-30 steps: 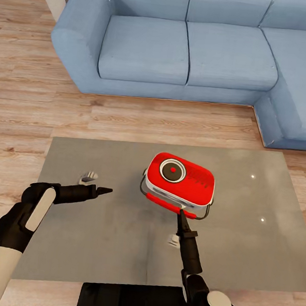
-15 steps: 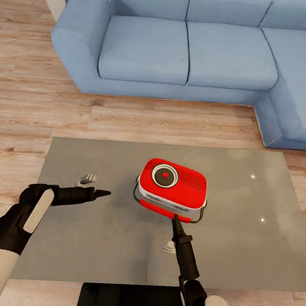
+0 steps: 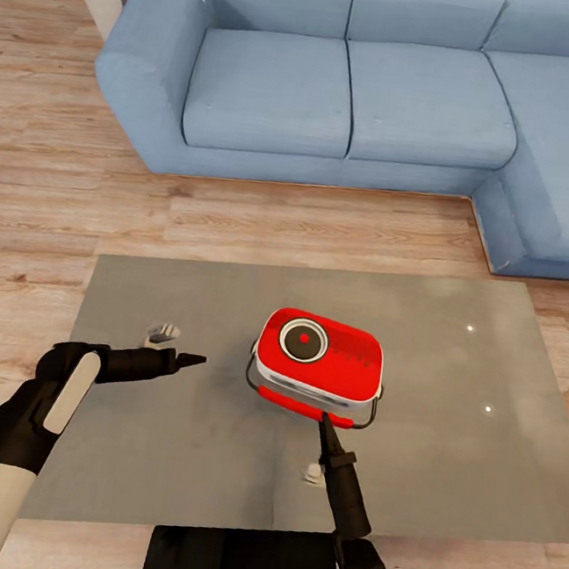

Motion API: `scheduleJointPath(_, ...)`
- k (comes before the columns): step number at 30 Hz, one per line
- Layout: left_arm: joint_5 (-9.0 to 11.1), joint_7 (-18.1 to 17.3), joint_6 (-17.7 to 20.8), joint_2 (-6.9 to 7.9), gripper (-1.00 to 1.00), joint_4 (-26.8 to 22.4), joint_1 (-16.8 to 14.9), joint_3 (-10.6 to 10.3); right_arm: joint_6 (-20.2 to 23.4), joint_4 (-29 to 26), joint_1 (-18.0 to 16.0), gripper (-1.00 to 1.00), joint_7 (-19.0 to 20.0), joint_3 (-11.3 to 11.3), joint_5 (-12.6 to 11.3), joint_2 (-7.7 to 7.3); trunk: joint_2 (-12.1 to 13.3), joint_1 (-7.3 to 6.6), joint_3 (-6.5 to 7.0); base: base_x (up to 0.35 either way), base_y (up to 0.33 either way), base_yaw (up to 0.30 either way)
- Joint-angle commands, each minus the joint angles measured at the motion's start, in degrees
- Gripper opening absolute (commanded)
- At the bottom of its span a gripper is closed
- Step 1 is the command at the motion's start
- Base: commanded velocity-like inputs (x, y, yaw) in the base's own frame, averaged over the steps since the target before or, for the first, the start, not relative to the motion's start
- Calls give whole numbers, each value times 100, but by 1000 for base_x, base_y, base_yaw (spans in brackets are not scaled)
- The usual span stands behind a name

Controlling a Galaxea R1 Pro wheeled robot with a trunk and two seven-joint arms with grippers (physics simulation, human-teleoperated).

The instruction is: Turn on the radio receiver that's on the table in the living room.

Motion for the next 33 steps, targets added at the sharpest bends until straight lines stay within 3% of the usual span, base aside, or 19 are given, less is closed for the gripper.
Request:
scheduleJointPath(1, 6, -3, 14, -11, 100, -3, 0, 0, 17, -5, 0, -100, 0, 2, 13, 2, 0, 0, 0, 0, 0, 0)
scheduleJointPath(9, 83, -22, 152, -207, 100, -94, -70, -12, -5, -4, 1, -100, 40, 9, 22, 0, 0, 0, 0, 0, 0, 0)
scheduleJointPath(14, 248, -24, 160, -369, 100, -88, -232, -13, -10, -4, 1, -100, 61, 53, 25, 5, 0, 0, 0, 0, 0, 0)
scheduleJointPath(15, 320, -21, 160, -659, 100, -78, -446, -13, -7, -4, 1, -100, 63, 120, 25, 5, 0, 0, 0, 0, 0, 0)
scheduleJointPath(18, 374, -9, 176, -1073, 100, -29, -843, -14, 37, -4, 1, -100, 66, 374, 20, 1, 0, 0, 0, 0, 0, 0)
scheduleJointPath(20, 380, -4, 190, -1166, 100, 6, -948, -17, 64, -4, 1, -100, 67, 424, 18, 0, 0, 0, 0, 0, 0, 0)
scheduleJointPath(21, 383, -2, 195, -1200, -100, 23, -990, -17, 76, -4, 1, -100, 67, 440, 18, -5, 0, 0, 0, 0, 0, 0)
scheduleJointPath(33, 393, 2, 205, -1278, -100, 38, -1064, -6, 98, -4, 1, -100, 67, 473, 9, -18, 0, 0, 0, 0, 0, 0)
